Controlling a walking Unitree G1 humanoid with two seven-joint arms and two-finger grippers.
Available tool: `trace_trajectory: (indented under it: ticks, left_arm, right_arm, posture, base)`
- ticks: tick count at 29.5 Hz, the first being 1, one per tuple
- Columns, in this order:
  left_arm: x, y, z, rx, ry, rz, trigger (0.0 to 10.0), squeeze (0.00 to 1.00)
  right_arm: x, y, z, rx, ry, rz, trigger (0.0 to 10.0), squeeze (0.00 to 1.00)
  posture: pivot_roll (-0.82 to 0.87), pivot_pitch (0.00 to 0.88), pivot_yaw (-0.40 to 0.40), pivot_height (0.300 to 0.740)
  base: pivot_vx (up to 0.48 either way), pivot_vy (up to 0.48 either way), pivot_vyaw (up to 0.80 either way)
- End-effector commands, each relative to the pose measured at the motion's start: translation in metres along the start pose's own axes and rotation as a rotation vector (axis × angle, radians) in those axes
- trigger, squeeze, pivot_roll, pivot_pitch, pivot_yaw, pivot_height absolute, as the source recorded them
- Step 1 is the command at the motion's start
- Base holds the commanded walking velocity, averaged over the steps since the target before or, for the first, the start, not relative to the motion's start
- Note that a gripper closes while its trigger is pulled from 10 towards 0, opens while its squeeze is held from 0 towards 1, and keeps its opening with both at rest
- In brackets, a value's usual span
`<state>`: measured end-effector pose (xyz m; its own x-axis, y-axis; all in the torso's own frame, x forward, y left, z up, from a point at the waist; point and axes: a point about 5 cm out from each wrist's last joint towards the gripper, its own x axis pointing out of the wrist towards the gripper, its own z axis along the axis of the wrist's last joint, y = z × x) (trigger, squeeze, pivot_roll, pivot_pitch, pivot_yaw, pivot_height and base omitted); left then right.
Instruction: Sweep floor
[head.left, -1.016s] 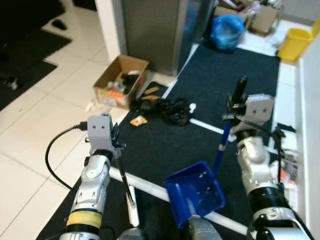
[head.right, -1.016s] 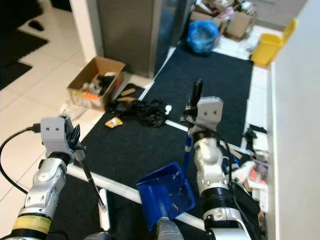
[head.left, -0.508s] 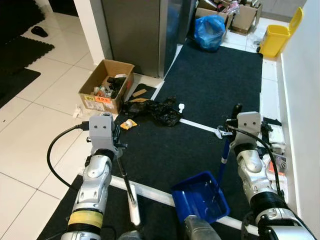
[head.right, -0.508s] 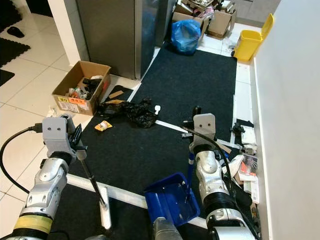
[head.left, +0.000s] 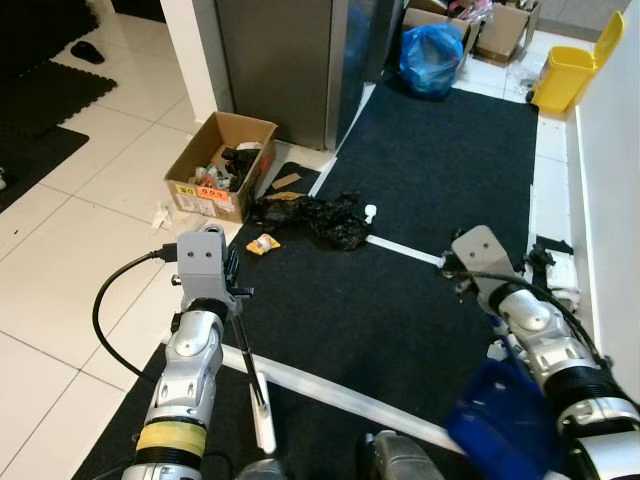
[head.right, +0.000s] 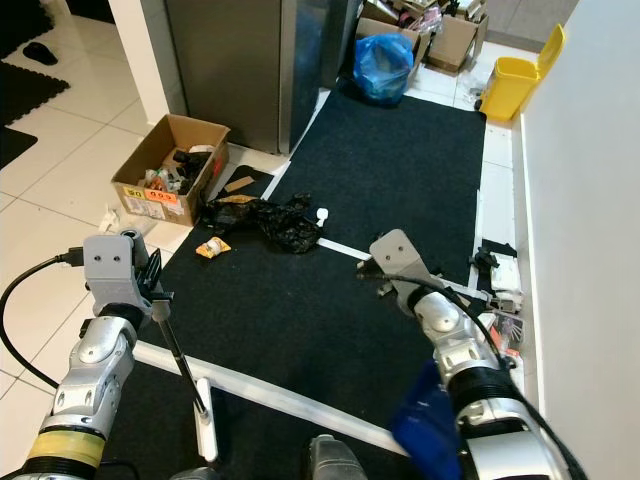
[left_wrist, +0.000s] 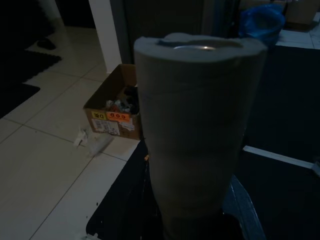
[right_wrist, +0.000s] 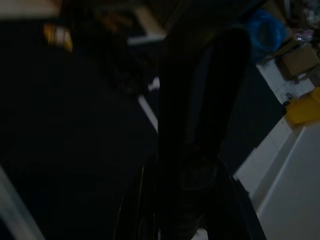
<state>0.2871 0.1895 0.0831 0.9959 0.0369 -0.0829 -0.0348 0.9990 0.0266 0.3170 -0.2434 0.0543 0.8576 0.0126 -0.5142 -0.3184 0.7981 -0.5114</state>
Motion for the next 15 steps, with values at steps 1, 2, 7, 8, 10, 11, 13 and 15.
trace_trajectory:
  ticks: [1,2,7,8,10,11,13,15]
  left_arm:
    - [-0.002,-0.004,0.000,-0.002,-0.010,-0.004,10.0,0.00]
    - [-0.002,-0.005,0.000,-0.002,-0.009,-0.005,10.0,0.00]
    - [-0.002,-0.006,-0.001,-0.001,-0.007,-0.010,10.0,0.00]
    - [-0.002,-0.006,0.000,-0.001,-0.007,-0.011,10.0,0.00]
    - [-0.002,-0.006,0.000,0.000,-0.007,-0.013,10.0,0.00]
    - [-0.002,-0.006,0.000,0.000,-0.007,-0.013,10.0,0.00]
    - [-0.002,-0.006,0.000,0.002,-0.007,-0.016,10.0,0.00]
    - [-0.002,-0.007,0.000,0.002,-0.008,-0.017,10.0,0.00]
  right_arm:
    - [-0.001,-0.004,-0.005,0.007,0.025,-0.005,10.0,0.00]
    - [-0.001,-0.011,0.000,0.116,-0.014,-0.050,10.0,0.00]
    - [-0.004,-0.037,0.031,0.370,-0.226,-0.224,10.0,0.00]
    - [-0.006,-0.043,0.038,0.385,-0.276,-0.259,10.0,0.00]
    - [-0.010,-0.053,0.050,0.426,-0.358,-0.312,10.0,0.00]
    - [-0.010,-0.053,0.050,0.426,-0.358,-0.312,10.0,0.00]
    - [-0.016,-0.066,0.064,0.528,-0.461,-0.389,10.0,0.00]
    - [-0.017,-0.068,0.066,0.575,-0.486,-0.407,10.0,0.00]
  posture:
    - [0.08,0.082,-0.024,0.694]
    - [0.09,0.084,-0.024,0.694]
    - [0.09,0.085,-0.018,0.694]
    - [0.09,0.085,-0.018,0.694]
    - [0.09,0.084,-0.016,0.694]
    - [0.09,0.084,-0.016,0.694]
    - [0.09,0.084,-0.016,0.694]
    - [0.09,0.084,-0.016,0.694]
  base:
    - [0.000,0.000,0.00]
    - [0.000,0.000,0.00]
    - [0.000,0.000,0.00]
    - [0.000,0.000,0.00]
    - [0.000,0.000,0.00]
    - [0.000,0.000,0.00]
    - [0.000,0.000,0.00]
    - [0.000,0.000,0.00]
